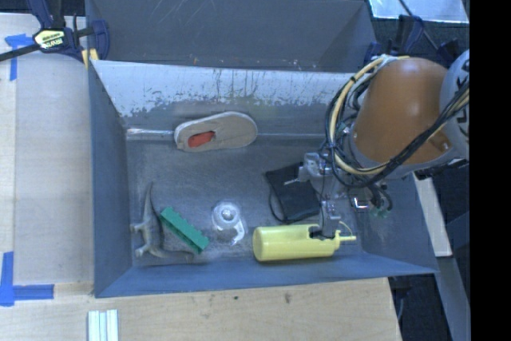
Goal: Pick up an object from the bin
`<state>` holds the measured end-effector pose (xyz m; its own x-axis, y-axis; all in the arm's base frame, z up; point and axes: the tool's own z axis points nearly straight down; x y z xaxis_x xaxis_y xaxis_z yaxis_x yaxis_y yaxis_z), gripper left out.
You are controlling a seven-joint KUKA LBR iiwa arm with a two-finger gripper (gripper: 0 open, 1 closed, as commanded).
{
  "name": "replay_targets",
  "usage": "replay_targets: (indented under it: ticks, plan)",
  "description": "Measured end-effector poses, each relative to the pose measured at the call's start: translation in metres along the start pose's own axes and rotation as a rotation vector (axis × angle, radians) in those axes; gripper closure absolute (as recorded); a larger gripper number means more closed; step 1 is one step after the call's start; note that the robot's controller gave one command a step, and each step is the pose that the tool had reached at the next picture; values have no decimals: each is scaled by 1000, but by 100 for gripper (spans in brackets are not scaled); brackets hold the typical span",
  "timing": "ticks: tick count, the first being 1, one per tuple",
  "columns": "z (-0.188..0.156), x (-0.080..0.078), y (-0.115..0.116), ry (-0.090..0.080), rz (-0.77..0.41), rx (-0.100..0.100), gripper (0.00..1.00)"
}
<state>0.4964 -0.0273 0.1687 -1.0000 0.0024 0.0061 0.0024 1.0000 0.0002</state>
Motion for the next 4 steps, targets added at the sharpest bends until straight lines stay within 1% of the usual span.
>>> replay_targets:
  ticks: [1, 2, 3, 4]
  plan:
    - [-4, -2, 0, -9, -1, 1, 0]
    - [65, -64, -19, -18, -69, 2, 0]
    - [88, -24, -14, -46, -124, 7, 0]
    - [92, -25, -16, 11, 6, 2, 0]
